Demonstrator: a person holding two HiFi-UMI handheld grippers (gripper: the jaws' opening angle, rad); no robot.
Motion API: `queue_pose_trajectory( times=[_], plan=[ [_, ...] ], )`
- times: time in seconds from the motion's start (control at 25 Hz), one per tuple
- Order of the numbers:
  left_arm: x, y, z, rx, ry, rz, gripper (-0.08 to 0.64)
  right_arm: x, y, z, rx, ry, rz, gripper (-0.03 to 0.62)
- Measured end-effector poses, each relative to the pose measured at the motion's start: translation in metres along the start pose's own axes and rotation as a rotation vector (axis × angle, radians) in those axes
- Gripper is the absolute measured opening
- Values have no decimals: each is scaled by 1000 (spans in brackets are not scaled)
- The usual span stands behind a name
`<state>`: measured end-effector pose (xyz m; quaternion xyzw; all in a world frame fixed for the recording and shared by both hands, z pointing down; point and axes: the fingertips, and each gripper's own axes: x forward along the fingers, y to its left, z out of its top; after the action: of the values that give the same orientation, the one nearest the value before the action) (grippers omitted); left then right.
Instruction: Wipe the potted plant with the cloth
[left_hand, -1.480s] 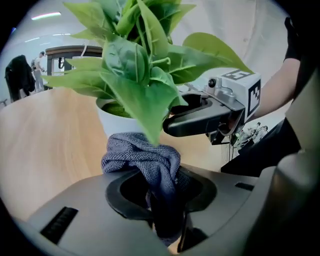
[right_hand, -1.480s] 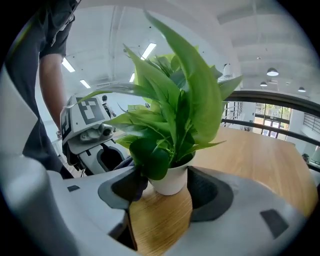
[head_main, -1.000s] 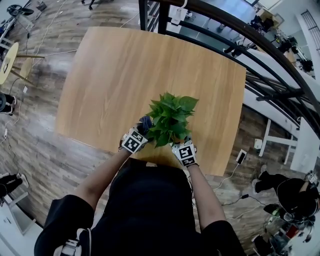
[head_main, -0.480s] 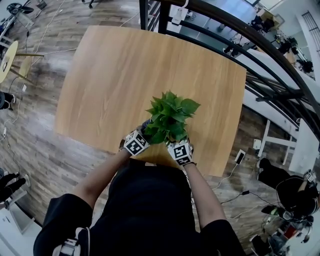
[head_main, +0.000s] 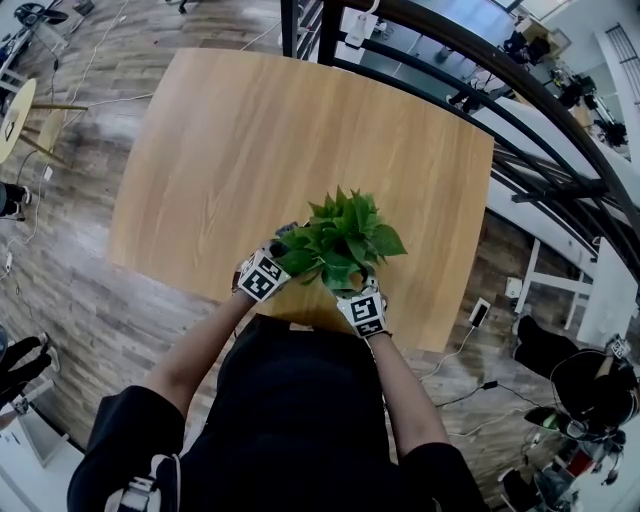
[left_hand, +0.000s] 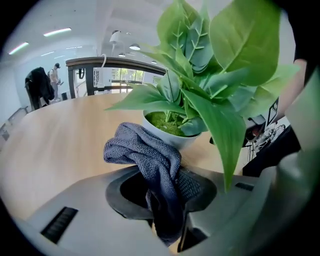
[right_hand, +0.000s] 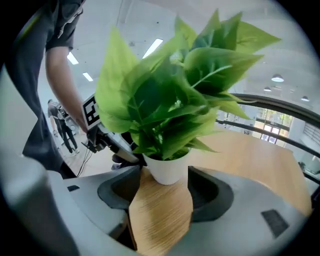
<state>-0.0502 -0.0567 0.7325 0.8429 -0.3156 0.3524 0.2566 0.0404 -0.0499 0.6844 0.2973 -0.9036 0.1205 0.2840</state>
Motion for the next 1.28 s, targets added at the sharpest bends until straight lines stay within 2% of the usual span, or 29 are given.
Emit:
queue_pose_trajectory(
  times=[0.12,0.28,0.36,0.48,0.64,0.72,0.96,1.16,1.28],
  plan=[
    [-2,4,-1,6,-6,5,146,2,-11,9,9,-19,-22,279],
    [1,7,8,71,-4,9,146,12,-3,24,-105,-15,39,281],
    [3,5,12,103,5,5,146,14,-5,25,-110,-10,27,280],
    [3,-5,8,122,25,-31,146,14,-8,26,-101,-7,1,279],
    [6,-34,-6,146,47,-117,146,15,-8,26,-94,-9,-11,279],
    [6,-42,-12,137,42,-128,146,16,-7,25,-86,-5,-14,279],
    [9,-33,-3,84,25,-89,146,6,0,23,-101,-1,-18,279],
    [0,-11,4,95,-27,-36,146,3,41,18,-142,9,72,279],
    [-3,-1,5,81,-40,-13,146,-1,35,7,-96,16,38,279]
  ],
)
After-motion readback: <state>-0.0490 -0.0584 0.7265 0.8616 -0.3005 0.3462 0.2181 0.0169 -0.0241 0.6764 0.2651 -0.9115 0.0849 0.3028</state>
